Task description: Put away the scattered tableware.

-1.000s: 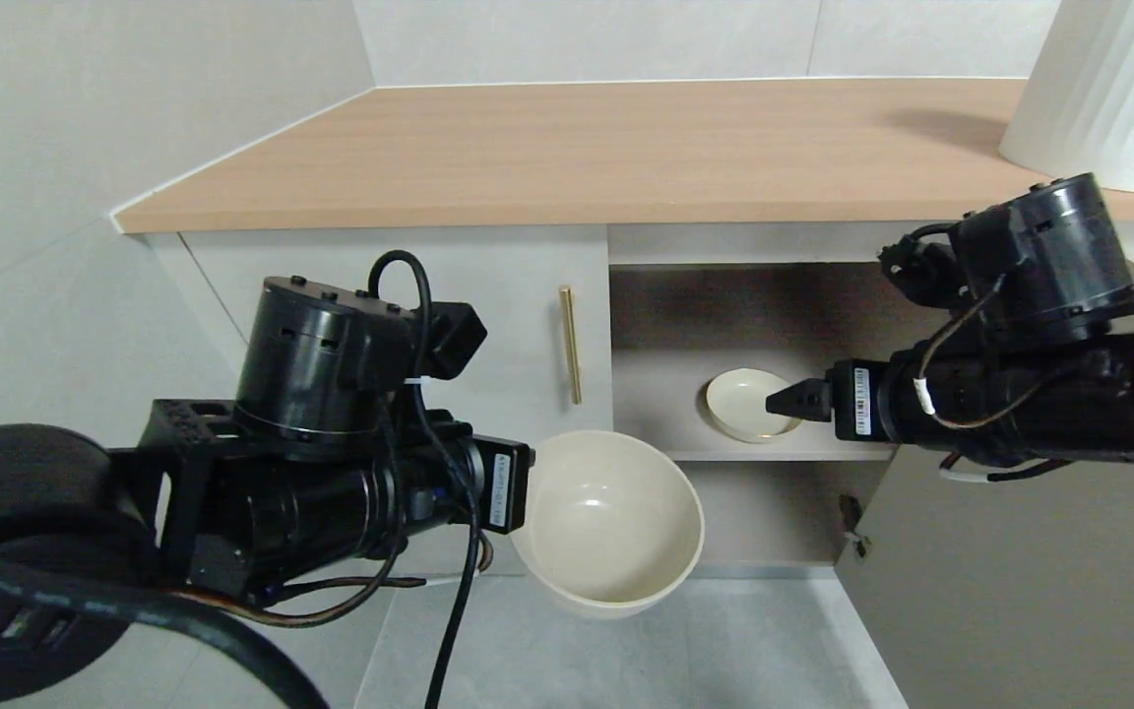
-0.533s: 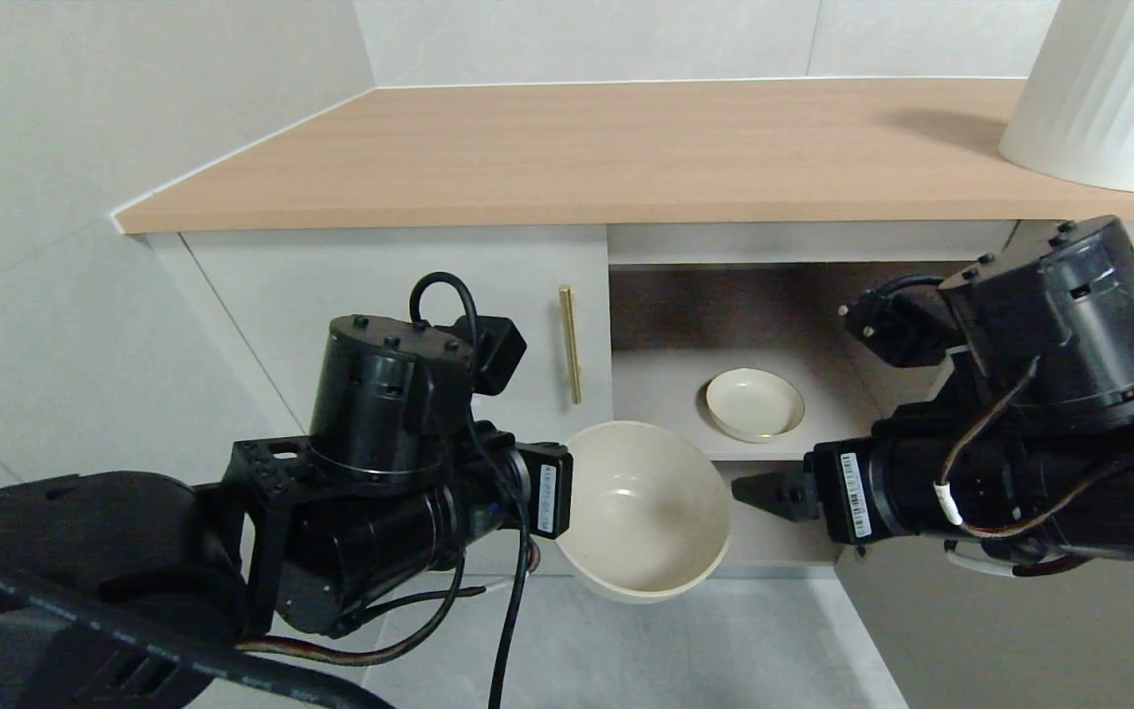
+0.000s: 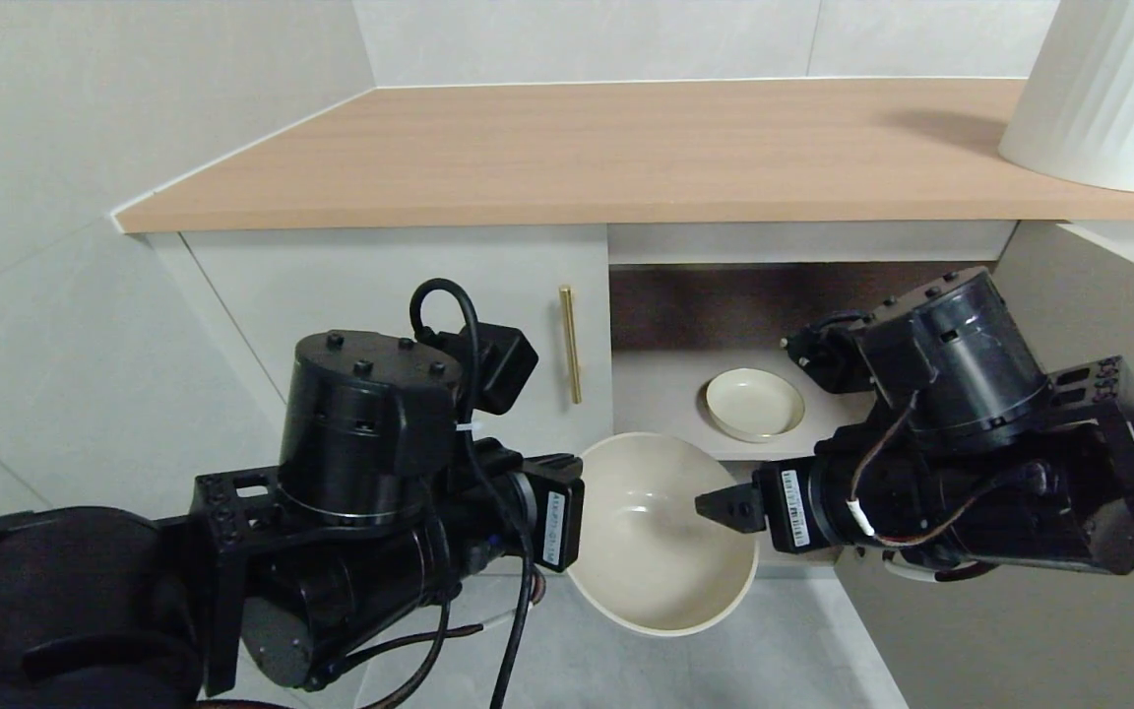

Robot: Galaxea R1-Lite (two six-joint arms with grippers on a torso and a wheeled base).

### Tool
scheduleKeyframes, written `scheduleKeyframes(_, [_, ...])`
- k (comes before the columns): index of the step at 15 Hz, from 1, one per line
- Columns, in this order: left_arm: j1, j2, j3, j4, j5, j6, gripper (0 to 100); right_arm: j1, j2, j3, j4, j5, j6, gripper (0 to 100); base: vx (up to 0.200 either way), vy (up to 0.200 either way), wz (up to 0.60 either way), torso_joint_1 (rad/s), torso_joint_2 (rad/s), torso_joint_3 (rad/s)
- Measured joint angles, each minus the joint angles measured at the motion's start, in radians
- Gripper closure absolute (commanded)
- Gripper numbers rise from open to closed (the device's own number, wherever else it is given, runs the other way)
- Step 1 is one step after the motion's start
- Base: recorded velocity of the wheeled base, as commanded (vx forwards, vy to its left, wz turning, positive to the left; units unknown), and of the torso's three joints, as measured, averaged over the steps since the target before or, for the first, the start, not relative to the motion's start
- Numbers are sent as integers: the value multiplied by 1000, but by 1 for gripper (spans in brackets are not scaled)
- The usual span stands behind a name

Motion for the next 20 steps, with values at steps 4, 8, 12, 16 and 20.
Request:
scheduleKeyframes(4, [-6, -11, 4, 0, 0, 1, 100, -2, 22, 0, -8, -1, 3, 0, 0, 0, 0, 0, 0, 0])
scheduleKeyframes(8, [-8, -14, 5, 0, 0, 1, 100, -2, 34, 3, -27, -2, 13, 100, 0, 0, 0, 0, 0, 0])
scheduleKeyframes(12, [-9, -14, 7, 0, -1, 11, 100, -1, 34, 7, -29, 0, 14, 100, 0, 0, 0, 0, 0, 0])
scheduleKeyframes(16, [-8, -14, 10, 0, -1, 14, 100, -2, 34, 9, -29, -1, 14, 100, 0, 0, 0, 0, 0, 0])
scheduleKeyframes(20, [-8, -16, 14, -1, 2, 14, 0, -5, 35, 13, -27, -9, 14, 100, 0, 0, 0, 0, 0, 0])
